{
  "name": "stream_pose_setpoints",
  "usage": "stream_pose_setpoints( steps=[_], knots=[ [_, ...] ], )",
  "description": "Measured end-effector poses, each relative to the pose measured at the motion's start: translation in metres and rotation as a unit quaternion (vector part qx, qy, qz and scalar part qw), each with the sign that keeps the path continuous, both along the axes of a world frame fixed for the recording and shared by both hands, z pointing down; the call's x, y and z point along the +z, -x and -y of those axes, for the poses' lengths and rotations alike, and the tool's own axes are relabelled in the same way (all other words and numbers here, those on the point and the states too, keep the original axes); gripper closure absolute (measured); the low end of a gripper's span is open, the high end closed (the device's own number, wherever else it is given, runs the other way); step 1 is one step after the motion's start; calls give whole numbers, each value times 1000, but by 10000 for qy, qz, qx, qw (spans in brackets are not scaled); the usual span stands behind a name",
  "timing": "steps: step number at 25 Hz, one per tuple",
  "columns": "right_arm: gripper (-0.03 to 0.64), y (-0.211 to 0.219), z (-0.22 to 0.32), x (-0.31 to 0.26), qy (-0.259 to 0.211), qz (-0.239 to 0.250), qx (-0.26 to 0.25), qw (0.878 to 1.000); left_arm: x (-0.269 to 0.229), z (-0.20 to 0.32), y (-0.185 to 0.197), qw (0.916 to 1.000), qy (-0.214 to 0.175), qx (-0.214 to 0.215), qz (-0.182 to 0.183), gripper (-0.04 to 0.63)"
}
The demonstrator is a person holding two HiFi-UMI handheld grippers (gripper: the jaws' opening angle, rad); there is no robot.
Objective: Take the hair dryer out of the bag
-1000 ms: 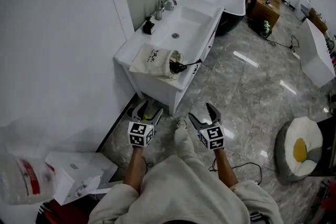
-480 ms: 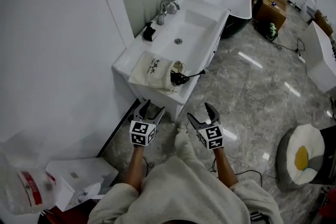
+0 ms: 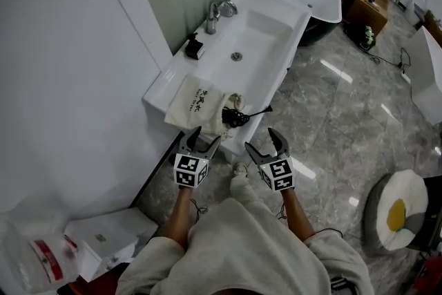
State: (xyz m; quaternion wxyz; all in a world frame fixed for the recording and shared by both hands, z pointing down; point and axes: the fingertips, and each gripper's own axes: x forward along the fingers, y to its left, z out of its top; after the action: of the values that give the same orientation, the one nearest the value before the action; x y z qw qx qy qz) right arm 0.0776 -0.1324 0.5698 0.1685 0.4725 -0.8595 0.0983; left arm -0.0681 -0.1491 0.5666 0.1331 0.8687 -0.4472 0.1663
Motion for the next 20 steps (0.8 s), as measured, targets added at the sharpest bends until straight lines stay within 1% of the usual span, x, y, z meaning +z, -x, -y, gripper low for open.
stream_pose_setpoints(
  steps=[9, 15, 20],
  knots=[
    [258, -7, 78, 10, 187, 91, -268, 9994, 19, 68, -23, 9992, 317, 5, 262, 319],
    [258, -7, 108, 22, 367, 184, -445, 9982, 33, 96, -36, 9976, 545, 26, 432, 319],
    [258, -1, 117, 34, 523, 227, -640, 9963, 50, 108, -44, 9944, 757, 85, 737, 319]
  ],
)
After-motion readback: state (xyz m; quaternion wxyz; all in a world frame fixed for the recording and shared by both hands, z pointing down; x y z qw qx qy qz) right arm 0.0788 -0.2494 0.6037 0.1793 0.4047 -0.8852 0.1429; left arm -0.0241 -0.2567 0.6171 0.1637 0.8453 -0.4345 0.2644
